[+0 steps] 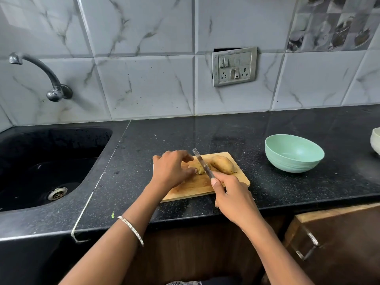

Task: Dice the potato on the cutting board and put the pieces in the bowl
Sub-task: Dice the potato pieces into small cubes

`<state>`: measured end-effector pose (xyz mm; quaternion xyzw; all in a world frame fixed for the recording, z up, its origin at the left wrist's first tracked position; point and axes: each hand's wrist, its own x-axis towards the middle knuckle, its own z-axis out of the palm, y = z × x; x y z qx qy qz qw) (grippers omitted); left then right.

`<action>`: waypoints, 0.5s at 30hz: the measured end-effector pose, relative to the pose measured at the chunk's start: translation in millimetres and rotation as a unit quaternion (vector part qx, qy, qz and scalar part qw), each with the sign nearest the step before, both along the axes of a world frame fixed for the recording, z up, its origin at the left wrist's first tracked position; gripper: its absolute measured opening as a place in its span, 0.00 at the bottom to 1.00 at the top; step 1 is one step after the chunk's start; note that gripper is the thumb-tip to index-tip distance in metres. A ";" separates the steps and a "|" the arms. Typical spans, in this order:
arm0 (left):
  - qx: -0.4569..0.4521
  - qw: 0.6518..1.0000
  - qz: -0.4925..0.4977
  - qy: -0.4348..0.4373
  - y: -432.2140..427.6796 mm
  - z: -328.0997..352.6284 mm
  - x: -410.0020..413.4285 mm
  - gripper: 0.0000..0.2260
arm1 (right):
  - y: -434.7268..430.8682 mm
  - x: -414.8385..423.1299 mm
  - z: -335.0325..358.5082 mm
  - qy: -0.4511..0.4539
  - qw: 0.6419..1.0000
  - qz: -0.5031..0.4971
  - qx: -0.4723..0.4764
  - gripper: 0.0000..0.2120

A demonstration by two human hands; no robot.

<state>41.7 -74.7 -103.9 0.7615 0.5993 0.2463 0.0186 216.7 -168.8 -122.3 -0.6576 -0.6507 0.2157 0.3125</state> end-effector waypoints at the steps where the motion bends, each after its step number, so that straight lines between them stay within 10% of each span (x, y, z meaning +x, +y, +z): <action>1: -0.004 1.000 0.003 -0.004 0.5 -0.1 2.4 0.15 | -1.3 0.3 -0.1 -0.002 1.000 0.003 -0.002 0.17; 15: 0.021 0.999 0.005 -0.032 -0.9 -7.4 10.4 0.10 | -1.9 5.8 -3.1 0.004 1.000 -0.008 0.008 0.18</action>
